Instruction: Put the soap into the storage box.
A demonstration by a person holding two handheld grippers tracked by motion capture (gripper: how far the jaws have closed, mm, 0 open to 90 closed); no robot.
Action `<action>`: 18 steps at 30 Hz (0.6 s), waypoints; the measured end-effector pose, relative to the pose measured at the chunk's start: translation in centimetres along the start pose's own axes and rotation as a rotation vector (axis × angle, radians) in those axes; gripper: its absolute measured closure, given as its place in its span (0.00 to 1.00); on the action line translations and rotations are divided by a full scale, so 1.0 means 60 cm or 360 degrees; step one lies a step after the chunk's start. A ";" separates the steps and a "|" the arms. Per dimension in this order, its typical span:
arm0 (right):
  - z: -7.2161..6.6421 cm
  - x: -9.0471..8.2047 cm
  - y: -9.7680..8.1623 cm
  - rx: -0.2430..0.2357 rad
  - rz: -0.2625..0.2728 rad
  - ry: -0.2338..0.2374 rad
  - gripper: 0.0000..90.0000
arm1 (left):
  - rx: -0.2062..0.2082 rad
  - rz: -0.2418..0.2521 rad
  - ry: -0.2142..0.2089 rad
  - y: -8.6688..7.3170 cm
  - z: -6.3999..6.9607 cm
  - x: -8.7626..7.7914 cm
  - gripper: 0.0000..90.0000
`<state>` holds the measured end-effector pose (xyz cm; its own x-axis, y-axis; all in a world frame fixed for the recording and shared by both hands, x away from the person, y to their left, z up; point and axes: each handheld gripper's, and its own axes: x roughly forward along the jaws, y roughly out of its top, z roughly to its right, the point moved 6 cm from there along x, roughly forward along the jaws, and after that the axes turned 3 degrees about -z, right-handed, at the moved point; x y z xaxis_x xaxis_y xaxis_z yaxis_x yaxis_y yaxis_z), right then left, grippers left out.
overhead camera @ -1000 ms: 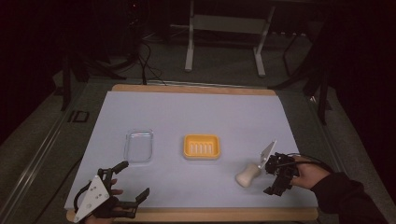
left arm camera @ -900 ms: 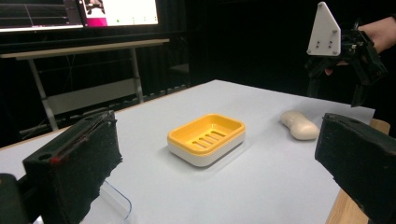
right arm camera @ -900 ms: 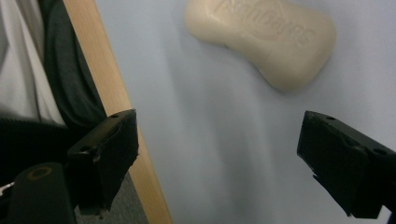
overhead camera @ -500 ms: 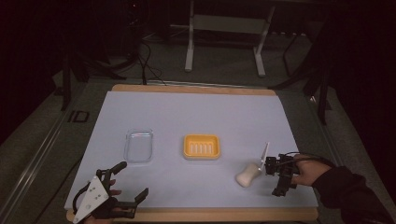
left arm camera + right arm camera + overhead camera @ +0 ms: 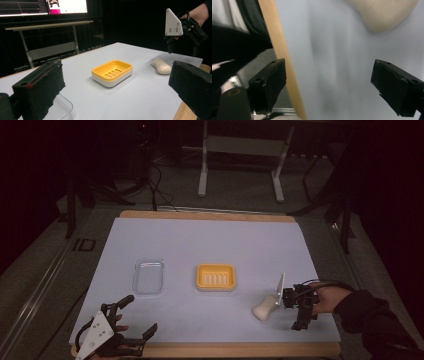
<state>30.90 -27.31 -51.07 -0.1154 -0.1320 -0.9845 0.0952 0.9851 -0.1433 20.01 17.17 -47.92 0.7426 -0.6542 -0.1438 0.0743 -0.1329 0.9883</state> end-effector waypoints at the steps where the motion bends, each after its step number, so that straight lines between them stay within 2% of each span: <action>1: 0.001 -0.002 0.004 -0.0022 0.0009 -0.0011 0.16 | -0.0003 -0.0004 -0.0009 0.000 0.001 0.000 0.00; 2: 0.004 -0.006 0.013 -0.0076 0.0037 -0.0039 0.16 | -0.0006 0.0003 -0.0010 0.000 0.001 0.000 0.00; 4: 0.007 -0.010 0.021 -0.0120 0.0046 -0.0111 0.17 | -0.0010 0.0012 -0.0010 0.001 0.001 -0.001 0.00; 9: 0.013 -0.011 0.037 -0.0239 0.0044 -0.0217 0.18 | -0.0020 0.0017 -0.0011 0.001 0.000 -0.003 0.00; 14: 0.018 -0.009 0.051 -0.0351 0.0053 -0.0250 0.20 | -0.0017 0.0015 -0.0012 0.001 0.000 -0.002 0.00; 16: 0.024 -0.008 0.058 -0.0395 0.0069 -0.0289 0.21 | -0.0018 0.0014 -0.0015 0.001 0.001 -0.002 0.00; 18: 0.027 -0.007 0.066 -0.0428 0.0080 -0.0285 0.23 | -0.0017 0.0015 -0.0015 0.001 0.001 -0.002 0.00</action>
<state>32.92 -23.55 -51.40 0.0608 -0.0761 -0.9952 -0.1713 0.9815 -0.0855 19.89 17.20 -47.85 0.7368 -0.6625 -0.1347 0.0742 -0.1188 0.9901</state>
